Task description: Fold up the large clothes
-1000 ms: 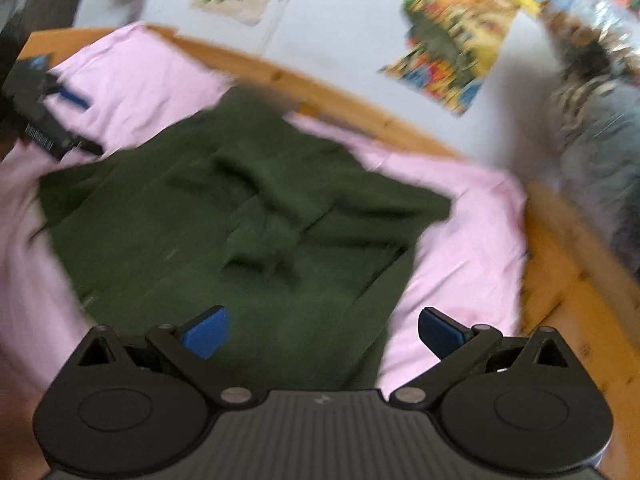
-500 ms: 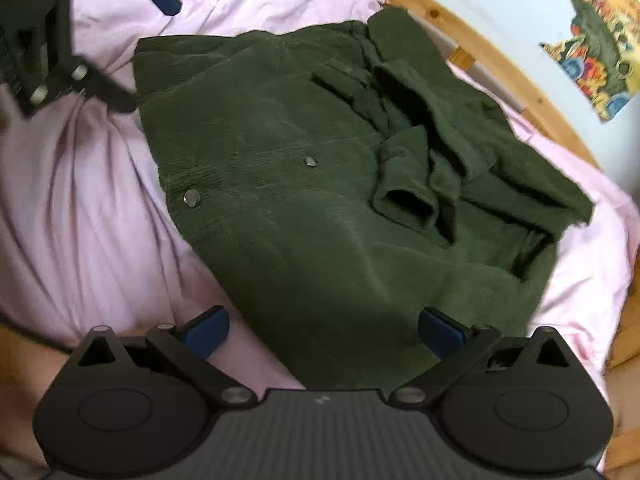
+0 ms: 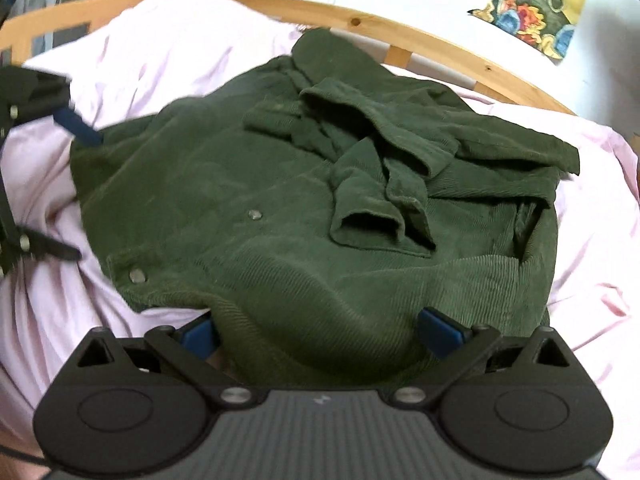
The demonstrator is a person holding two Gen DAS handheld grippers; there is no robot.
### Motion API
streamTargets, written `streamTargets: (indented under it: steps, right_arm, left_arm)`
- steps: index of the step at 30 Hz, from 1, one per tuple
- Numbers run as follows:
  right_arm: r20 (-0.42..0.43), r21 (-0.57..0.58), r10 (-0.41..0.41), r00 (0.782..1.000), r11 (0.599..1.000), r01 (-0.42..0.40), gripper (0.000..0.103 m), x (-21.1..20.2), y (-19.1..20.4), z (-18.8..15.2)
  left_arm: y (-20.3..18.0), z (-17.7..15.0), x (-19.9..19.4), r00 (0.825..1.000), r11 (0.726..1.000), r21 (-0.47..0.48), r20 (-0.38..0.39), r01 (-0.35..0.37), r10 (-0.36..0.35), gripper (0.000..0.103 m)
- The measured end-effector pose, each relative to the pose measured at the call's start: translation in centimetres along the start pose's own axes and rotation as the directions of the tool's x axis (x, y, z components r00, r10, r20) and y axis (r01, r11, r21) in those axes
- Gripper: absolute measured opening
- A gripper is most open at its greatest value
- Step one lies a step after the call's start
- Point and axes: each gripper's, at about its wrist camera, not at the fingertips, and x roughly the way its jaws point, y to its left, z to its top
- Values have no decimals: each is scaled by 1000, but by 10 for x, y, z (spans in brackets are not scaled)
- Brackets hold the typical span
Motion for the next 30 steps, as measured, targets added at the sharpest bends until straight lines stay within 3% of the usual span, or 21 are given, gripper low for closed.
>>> streamTargets:
  steps: [3, 6, 10, 16, 19, 24, 27, 30]
  right_arm:
    - [100, 183, 53, 994, 981, -71, 94, -7, -23, 6]
    - [119, 293, 64, 991, 951, -97, 94, -4, -38, 7]
    - [114, 287, 39, 993, 955, -70, 94, -4, -37, 5]
    - [190, 318, -25, 982, 947, -38, 94, -7, -42, 7]
    - [219, 368, -50, 974, 929, -35, 94, 2, -52, 11]
    - [240, 473, -90, 967, 880, -36, 94, 4, -72, 5]
    - [282, 437, -72, 957, 897, -62, 97, -9, -68, 2]
    - [362, 323, 47, 931, 930, -172, 103, -27, -51, 3]
  left_arm:
    - [-2, 0, 5, 1000, 1000, 21, -6, -11, 12, 102]
    - [-4, 0, 11, 998, 997, 42, -18, -60, 61, 102]
    - [5, 2, 16, 993, 994, 11, -21, -112, 112, 103]
    - [30, 8, 12, 977, 974, -91, 19, -209, 211, 102]
    - [48, 11, 13, 979, 961, -195, 11, -197, 203, 102]
    - [60, 10, 18, 964, 927, -272, -16, -259, 265, 102]
    - [64, 10, 16, 955, 912, -298, 2, -281, 295, 102]
    - [71, 14, 9, 944, 895, -338, 50, -291, 326, 100]
